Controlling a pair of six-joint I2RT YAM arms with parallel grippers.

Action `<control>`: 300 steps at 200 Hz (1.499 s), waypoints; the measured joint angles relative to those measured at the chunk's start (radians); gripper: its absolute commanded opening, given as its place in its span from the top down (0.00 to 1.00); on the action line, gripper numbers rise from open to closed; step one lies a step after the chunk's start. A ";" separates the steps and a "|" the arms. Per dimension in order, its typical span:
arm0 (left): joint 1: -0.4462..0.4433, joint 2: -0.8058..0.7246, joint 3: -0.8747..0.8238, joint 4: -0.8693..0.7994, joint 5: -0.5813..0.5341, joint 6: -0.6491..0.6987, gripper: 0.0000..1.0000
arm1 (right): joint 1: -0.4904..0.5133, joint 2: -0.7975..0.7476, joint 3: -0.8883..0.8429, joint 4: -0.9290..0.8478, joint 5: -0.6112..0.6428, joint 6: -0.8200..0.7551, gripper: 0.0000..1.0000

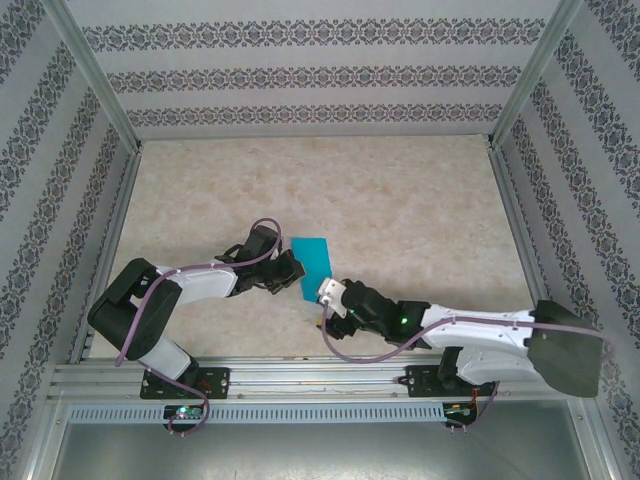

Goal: Fold a paper plane with a square sheet of paper (fold left side to right side)
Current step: Third fold the triangle at the center of the table.

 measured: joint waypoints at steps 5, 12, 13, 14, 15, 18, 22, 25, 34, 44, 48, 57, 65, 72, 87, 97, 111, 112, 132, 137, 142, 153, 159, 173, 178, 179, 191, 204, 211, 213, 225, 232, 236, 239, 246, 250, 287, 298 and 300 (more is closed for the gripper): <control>0.000 0.000 0.000 0.000 0.000 0.000 1.00 | 0.005 0.021 0.003 0.003 0.014 -0.008 0.20; 0.000 0.000 0.000 0.000 0.000 0.000 1.00 | 0.010 0.047 0.010 0.007 0.030 -0.016 0.20; 0.000 0.000 0.000 0.000 0.000 0.000 1.00 | 0.011 0.052 0.011 0.008 0.034 -0.016 0.20; 0.000 0.000 0.000 0.000 0.000 0.000 1.00 | 0.011 0.055 0.012 0.008 0.036 -0.017 0.20; 0.000 0.000 0.000 0.000 0.000 0.000 1.00 | 0.011 0.058 0.013 0.008 0.038 -0.018 0.20; 0.000 0.000 0.000 0.000 0.000 0.000 1.00 | 0.012 0.072 0.018 0.011 0.045 -0.023 0.20; 0.000 0.000 0.000 0.000 0.000 0.000 1.00 | 0.012 0.087 0.023 0.015 0.052 -0.025 0.21; 0.000 0.000 0.000 0.000 0.000 0.000 1.00 | 0.012 0.097 0.029 0.017 0.057 -0.029 0.21; 0.000 0.000 0.000 0.000 0.000 0.000 1.00 | 0.012 0.129 0.044 0.026 0.074 -0.038 0.21; 0.000 0.000 0.000 0.000 0.000 0.000 1.00 | 0.012 0.164 0.063 0.041 0.090 -0.043 0.22; 0.000 0.000 0.001 0.000 0.000 0.000 1.00 | 0.012 0.176 0.071 0.047 0.095 -0.045 0.22; 0.000 0.000 0.001 0.000 0.000 0.000 1.00 | 0.012 0.203 0.085 0.062 0.106 -0.053 0.23; 0.000 0.000 0.001 0.000 0.000 0.000 1.00 | 0.012 0.223 0.097 0.072 0.113 -0.059 0.23; 0.000 0.000 0.001 0.000 0.001 0.000 1.00 | 0.012 0.241 0.108 0.082 0.117 -0.062 0.24; 0.000 0.000 0.001 0.000 0.001 0.000 1.00 | 0.012 0.279 0.132 0.101 0.123 -0.068 0.26; 0.000 0.000 0.001 0.000 0.001 0.000 1.00 | 0.012 0.306 0.148 0.113 0.127 -0.069 0.28; 0.000 0.000 0.001 0.000 0.004 0.000 1.00 | 0.012 0.338 0.167 0.127 0.136 -0.075 0.31; 0.000 0.000 0.001 0.000 0.004 0.000 1.00 | 0.012 0.339 0.168 0.127 0.136 -0.075 0.31; 0.000 0.000 0.001 0.000 0.004 0.000 1.00 | 0.012 0.370 0.189 0.143 0.148 -0.084 0.38; 0.000 0.000 0.001 0.000 0.004 0.000 1.00 | 0.012 0.375 0.193 0.147 0.150 -0.086 0.40; 0.000 0.000 0.001 0.000 0.004 0.000 1.00 | 0.012 0.379 0.196 0.150 0.151 -0.084 0.42; 0.000 0.000 0.001 0.000 0.004 0.000 1.00 | 0.012 0.381 0.198 0.157 0.153 -0.085 0.48; 0.000 0.000 0.001 0.000 0.004 0.000 1.00 | 0.012 0.381 0.198 0.159 0.156 -0.087 0.51; 0.000 0.000 0.001 0.000 0.004 0.000 1.00 | 0.012 0.381 0.198 0.161 0.158 -0.084 0.59; 0.000 0.000 0.001 0.000 0.004 0.000 1.00 | 0.012 0.381 0.198 0.162 0.160 -0.086 0.62; 0.000 0.000 0.001 0.000 0.004 0.000 1.00 | 0.012 0.381 0.198 0.162 0.160 -0.084 0.63; 0.000 0.000 0.001 0.000 0.005 0.000 1.00 | 0.012 0.381 0.198 0.163 0.161 -0.085 0.71; 0.000 0.000 0.001 0.000 0.005 0.000 0.98 | 0.012 0.381 0.198 0.163 0.165 -0.080 0.81; 0.000 0.000 0.001 0.000 0.005 0.000 0.96 | 0.012 0.381 0.198 0.163 0.166 -0.078 0.86; 0.000 0.000 0.002 -0.001 0.005 0.000 0.95 | 0.012 0.381 0.198 0.163 0.166 -0.073 0.87; 0.000 0.000 0.003 -0.001 0.005 0.001 0.91 | 0.012 0.381 0.198 0.162 0.168 -0.068 0.95; 0.000 0.000 0.005 -0.001 0.006 0.002 0.88 | 0.012 0.380 0.198 0.162 0.167 -0.064 1.00; 0.000 0.000 0.006 -0.002 0.006 0.002 0.85 | 0.012 0.380 0.198 0.162 0.168 -0.057 1.00; 0.000 0.000 0.007 -0.003 0.006 0.005 0.83 | 0.012 0.380 0.198 0.160 0.167 -0.058 1.00; 0.000 0.000 0.008 -0.004 0.006 0.008 0.80 | 0.011 0.379 0.198 0.157 0.166 -0.052 1.00; 0.000 0.000 0.009 -0.007 0.006 0.008 0.77 | 0.011 0.378 0.198 0.155 0.166 -0.050 1.00; 0.016 -0.043 0.010 -0.069 0.014 0.045 0.59 | -0.017 0.350 0.197 0.126 0.105 -0.010 1.00; 0.036 -0.082 0.014 -0.107 0.019 0.066 0.57 | -0.035 0.336 0.196 0.116 0.072 0.005 1.00; 0.040 -0.091 0.016 -0.115 0.021 0.071 0.56 | -0.040 0.334 0.196 0.114 0.063 0.010 1.00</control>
